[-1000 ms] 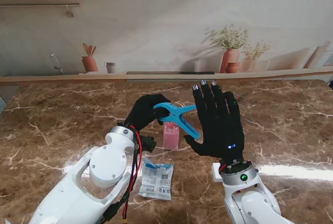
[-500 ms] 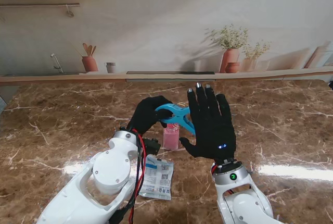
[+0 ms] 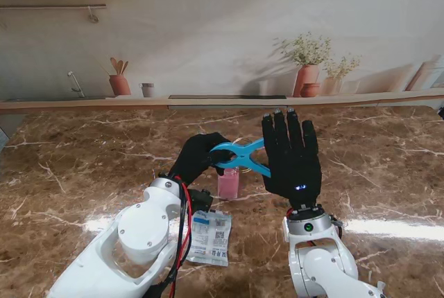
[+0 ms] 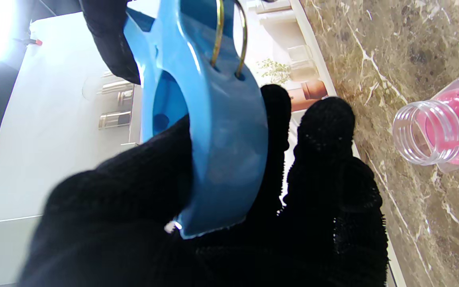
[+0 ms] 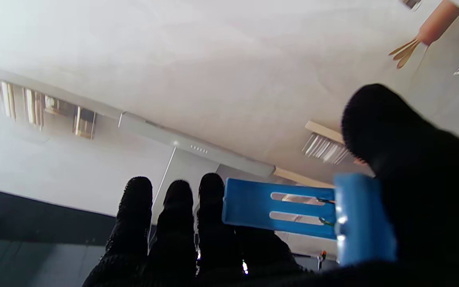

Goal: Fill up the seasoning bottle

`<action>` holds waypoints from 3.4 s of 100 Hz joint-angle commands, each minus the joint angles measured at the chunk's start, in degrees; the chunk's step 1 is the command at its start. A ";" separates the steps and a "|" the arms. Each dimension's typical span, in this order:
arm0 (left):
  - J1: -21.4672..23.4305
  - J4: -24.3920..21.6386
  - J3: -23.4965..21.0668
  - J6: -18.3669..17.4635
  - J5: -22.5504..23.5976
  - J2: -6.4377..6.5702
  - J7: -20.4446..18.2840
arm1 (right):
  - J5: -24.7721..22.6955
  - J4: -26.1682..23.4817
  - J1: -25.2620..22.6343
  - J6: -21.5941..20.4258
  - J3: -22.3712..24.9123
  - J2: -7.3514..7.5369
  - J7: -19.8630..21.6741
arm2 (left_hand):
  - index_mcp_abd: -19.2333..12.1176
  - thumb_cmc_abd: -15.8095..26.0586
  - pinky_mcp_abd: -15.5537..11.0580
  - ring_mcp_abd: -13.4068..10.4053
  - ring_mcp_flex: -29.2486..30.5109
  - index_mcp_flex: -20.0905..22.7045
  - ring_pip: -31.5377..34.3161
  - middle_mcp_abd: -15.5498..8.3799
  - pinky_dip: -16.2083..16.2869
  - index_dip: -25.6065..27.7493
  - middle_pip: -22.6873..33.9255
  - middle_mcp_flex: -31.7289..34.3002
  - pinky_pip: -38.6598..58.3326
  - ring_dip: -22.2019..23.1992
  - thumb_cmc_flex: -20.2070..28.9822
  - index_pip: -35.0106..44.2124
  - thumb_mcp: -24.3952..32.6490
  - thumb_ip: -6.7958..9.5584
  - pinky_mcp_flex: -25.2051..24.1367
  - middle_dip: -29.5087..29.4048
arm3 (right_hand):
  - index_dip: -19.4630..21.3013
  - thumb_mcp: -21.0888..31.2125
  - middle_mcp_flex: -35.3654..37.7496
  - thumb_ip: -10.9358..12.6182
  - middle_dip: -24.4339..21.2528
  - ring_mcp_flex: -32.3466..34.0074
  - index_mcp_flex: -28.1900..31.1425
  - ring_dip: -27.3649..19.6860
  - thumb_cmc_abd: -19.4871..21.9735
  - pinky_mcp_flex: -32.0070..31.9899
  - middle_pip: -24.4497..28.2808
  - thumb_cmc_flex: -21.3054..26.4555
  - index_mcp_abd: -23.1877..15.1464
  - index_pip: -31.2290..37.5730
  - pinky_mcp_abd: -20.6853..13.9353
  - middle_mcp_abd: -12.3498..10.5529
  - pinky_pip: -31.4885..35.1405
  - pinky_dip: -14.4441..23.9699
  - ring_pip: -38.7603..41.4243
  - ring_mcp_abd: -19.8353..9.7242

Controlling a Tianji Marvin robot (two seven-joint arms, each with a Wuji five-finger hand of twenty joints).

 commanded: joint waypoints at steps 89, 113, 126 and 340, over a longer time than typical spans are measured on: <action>0.27 -0.71 -0.29 -0.18 -3.46 0.28 -1.35 | 0.95 2.96 2.96 -3.82 1.60 0.55 -8.10 | -7.84 0.28 -1.89 1.40 0.80 3.53 1.68 -0.35 2.02 0.62 1.79 3.15 6.97 -0.59 1.45 7.48 3.74 0.62 -0.17 0.15 | 27.04 9.02 34.99 -13.45 36.16 36.36 26.86 16.40 -10.32 24.44 29.78 6.09 -29.92 38.52 2.68 -17.40 22.97 -1.96 23.62 -6.39; 0.35 -0.74 -0.41 -0.44 -3.94 0.55 -2.36 | 0.66 3.44 3.39 -4.75 1.85 0.76 -8.57 | -7.62 0.28 -1.83 1.49 0.76 3.66 1.59 -0.23 2.06 0.59 1.73 3.20 6.94 -0.63 1.61 7.25 3.66 0.72 -0.18 0.13 | 28.19 7.27 37.38 -14.54 34.88 35.46 31.84 16.03 -11.63 23.79 26.13 4.82 -33.21 40.69 1.97 -16.91 22.56 -4.09 20.84 -6.72; 0.29 -0.66 -0.34 -0.44 -3.75 0.53 -2.32 | -0.88 2.56 2.54 -5.02 2.12 1.01 -5.24 | -7.68 0.28 -1.74 1.45 0.85 3.65 1.64 -0.25 2.09 0.64 1.73 3.21 6.97 -0.61 1.54 7.17 3.61 0.75 -0.05 0.13 | 20.99 7.25 15.31 -7.68 14.43 15.31 24.60 7.76 -6.34 12.64 8.19 -0.18 -26.10 31.67 2.03 -7.08 12.54 -4.61 6.18 -2.78; 4.32 -3.03 -7.06 -5.46 3.05 3.03 -5.91 | 1.26 6.91 4.48 -4.80 3.37 0.92 -12.45 | -3.28 18.08 2.58 1.64 -21.85 -7.76 -17.28 -0.05 0.73 1.42 -8.25 -19.84 -10.30 -2.30 -10.57 -19.13 -42.41 13.89 -12.66 -10.97 | 41.28 12.70 55.56 -7.99 49.41 53.41 53.73 37.82 -18.73 35.86 51.60 6.73 -38.26 60.86 4.04 -20.08 38.20 2.13 59.05 -9.98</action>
